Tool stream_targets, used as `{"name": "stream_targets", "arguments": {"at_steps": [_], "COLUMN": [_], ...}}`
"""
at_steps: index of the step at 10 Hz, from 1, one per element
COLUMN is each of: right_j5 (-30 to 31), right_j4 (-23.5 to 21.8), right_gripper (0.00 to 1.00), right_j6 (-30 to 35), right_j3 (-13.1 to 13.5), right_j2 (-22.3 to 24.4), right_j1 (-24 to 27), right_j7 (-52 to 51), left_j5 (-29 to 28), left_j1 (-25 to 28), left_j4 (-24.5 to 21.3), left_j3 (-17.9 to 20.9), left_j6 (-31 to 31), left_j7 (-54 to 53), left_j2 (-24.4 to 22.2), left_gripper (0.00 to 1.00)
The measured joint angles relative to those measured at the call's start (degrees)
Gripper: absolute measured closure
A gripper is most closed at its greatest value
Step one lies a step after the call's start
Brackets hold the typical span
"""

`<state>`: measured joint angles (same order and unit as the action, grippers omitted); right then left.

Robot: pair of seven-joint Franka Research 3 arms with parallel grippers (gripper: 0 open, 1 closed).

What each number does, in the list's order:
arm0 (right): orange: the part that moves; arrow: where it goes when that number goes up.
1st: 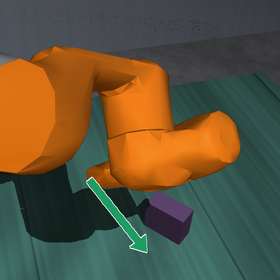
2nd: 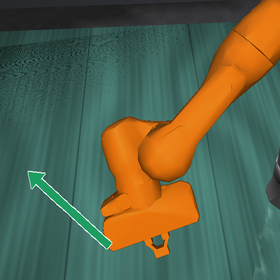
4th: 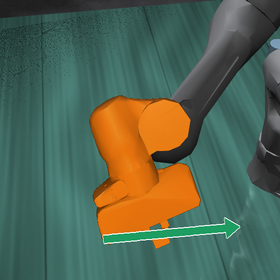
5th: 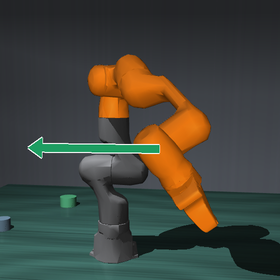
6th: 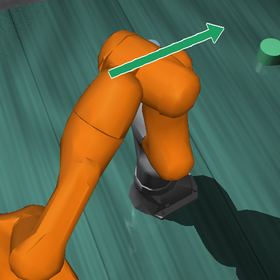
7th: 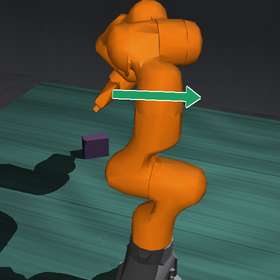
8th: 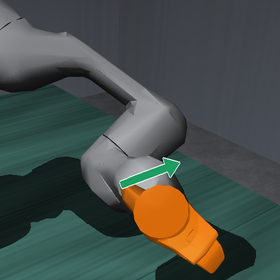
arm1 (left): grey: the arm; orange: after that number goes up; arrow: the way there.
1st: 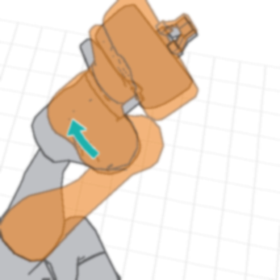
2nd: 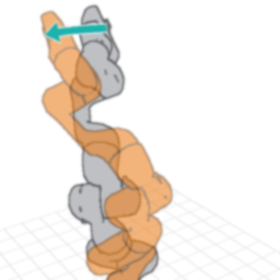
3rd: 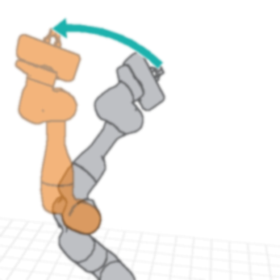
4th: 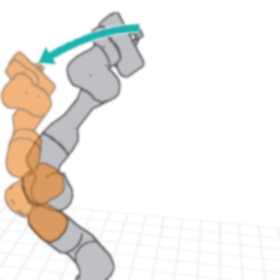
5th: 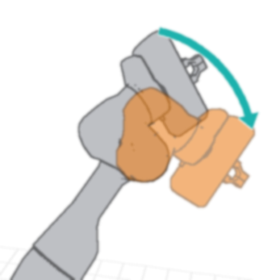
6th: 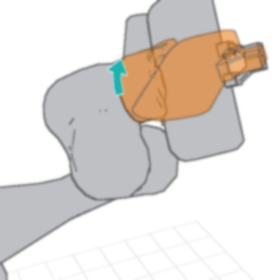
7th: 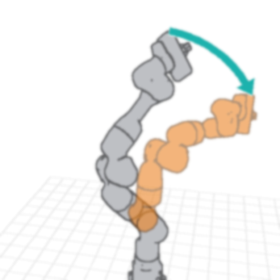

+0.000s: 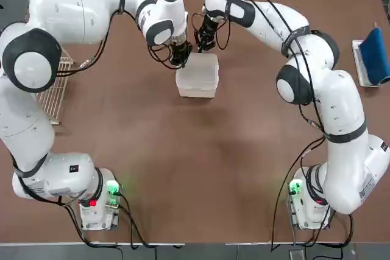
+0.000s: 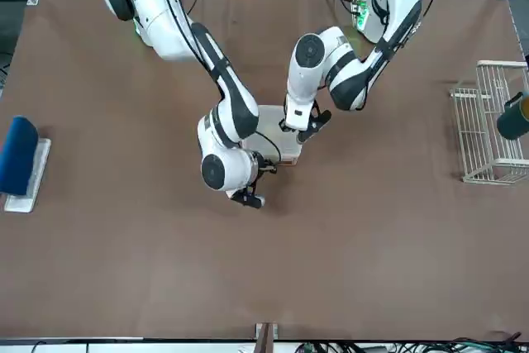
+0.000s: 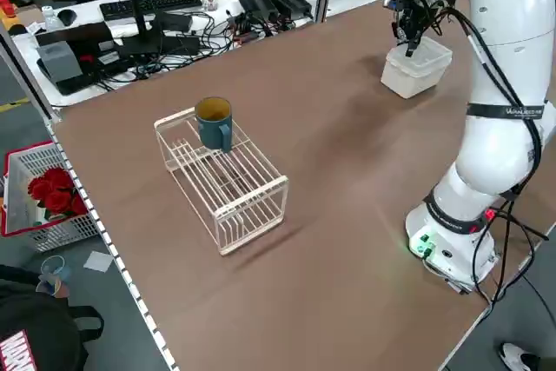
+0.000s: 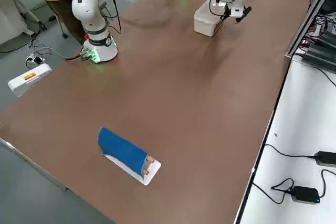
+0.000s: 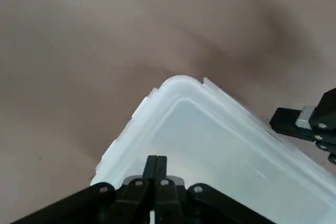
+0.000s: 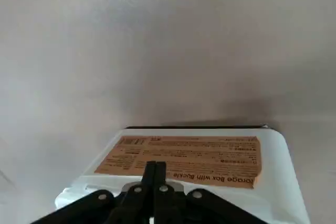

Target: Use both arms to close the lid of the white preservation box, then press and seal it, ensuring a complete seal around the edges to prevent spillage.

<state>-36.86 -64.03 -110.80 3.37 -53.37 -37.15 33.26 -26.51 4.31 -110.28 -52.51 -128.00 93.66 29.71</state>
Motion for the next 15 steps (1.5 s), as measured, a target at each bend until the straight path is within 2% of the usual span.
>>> {"name": "stream_targets", "arguments": {"at_steps": [15], "right_j5": [0.68], "right_j4": [-0.87], "right_gripper": [0.98], "right_j6": [-0.83], "right_j3": [-0.05], "right_j2": [0.79], "right_j1": [-0.96], "right_j7": [2.17], "left_j5": [-0.13], "left_j1": [1.52], "left_j4": [-0.23], "left_j3": [-0.34], "left_j6": [-1.02], "left_j7": [0.0], "left_j2": [-0.01], "left_gripper": [0.99]}}
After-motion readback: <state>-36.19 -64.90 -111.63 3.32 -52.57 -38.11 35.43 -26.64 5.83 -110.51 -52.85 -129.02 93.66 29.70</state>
